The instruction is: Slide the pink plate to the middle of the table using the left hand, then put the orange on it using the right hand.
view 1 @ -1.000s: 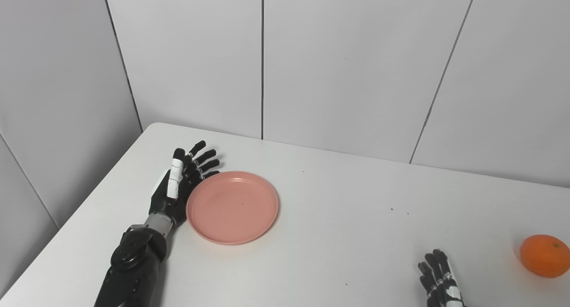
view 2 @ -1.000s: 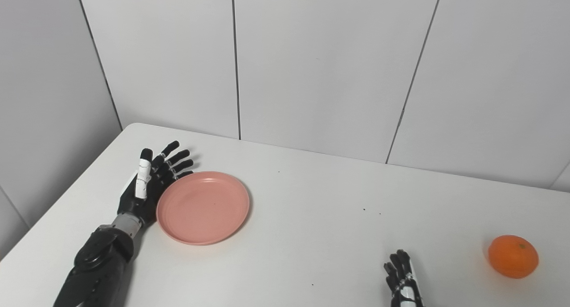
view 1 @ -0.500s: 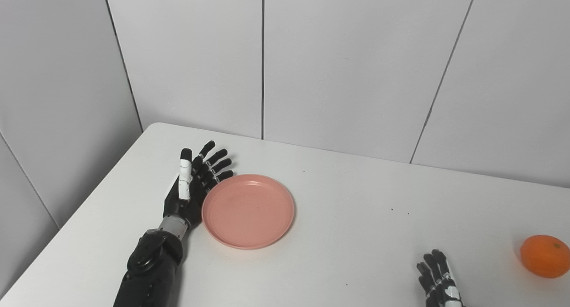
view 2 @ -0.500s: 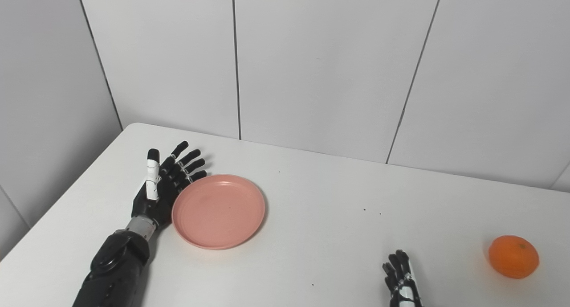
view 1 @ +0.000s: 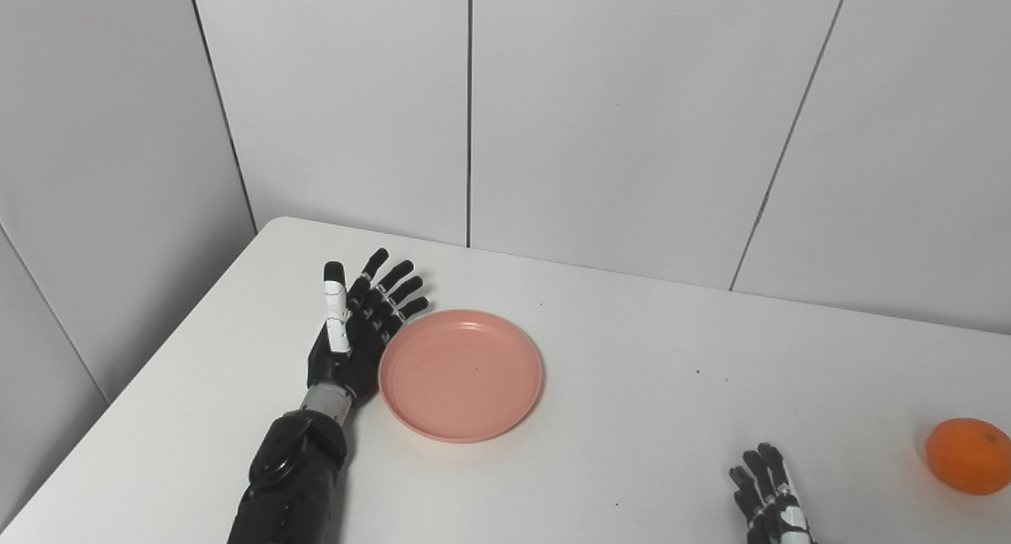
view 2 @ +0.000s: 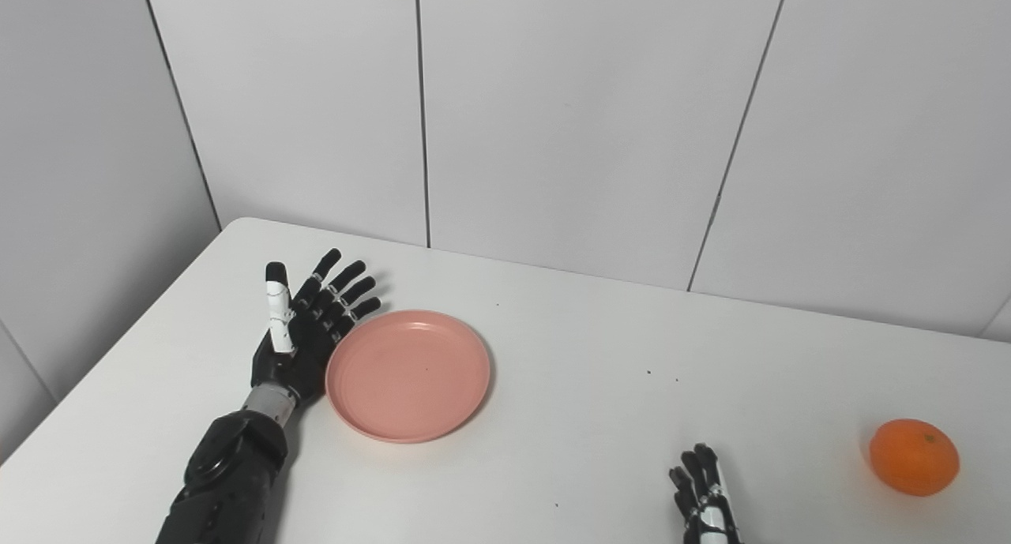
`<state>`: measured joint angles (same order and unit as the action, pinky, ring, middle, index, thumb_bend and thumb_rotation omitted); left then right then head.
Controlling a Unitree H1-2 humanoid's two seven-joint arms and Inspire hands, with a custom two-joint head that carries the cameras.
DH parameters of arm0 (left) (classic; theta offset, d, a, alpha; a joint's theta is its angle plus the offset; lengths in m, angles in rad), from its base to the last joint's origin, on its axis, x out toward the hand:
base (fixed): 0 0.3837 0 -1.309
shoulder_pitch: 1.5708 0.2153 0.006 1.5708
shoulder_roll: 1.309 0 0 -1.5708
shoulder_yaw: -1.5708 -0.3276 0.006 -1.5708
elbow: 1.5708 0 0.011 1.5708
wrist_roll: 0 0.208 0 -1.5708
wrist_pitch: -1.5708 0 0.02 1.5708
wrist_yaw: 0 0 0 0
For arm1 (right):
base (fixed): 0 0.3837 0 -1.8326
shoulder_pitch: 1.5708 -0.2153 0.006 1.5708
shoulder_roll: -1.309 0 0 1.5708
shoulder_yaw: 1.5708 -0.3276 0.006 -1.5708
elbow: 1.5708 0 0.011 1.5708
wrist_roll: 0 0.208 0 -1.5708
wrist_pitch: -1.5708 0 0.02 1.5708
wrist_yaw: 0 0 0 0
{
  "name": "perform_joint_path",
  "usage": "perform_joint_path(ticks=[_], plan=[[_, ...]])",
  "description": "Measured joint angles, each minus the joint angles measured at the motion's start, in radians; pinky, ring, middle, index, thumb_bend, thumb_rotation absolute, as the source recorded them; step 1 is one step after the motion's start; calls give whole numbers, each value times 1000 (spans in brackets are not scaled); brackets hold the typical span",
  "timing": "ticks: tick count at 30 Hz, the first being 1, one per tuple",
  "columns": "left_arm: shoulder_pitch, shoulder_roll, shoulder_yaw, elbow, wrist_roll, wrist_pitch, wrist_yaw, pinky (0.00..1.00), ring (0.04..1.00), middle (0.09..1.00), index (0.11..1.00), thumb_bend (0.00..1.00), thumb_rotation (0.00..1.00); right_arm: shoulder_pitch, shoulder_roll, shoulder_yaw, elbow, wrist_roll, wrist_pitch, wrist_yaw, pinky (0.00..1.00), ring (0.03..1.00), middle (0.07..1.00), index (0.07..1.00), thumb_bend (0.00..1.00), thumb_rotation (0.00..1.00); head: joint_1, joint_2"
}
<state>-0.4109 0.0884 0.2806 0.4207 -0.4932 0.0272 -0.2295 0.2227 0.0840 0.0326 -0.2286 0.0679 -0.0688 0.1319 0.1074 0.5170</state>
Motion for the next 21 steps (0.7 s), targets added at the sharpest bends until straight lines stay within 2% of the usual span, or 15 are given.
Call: perform_joint_path(ticks=[21], plan=[[7, -53, -42, -21, -12, 20, 5, 807, 865, 882, 926, 951, 960, 1, 2, 16, -5, -6, 17, -23, 1000, 937, 952, 958, 796, 996, -20, 23]])
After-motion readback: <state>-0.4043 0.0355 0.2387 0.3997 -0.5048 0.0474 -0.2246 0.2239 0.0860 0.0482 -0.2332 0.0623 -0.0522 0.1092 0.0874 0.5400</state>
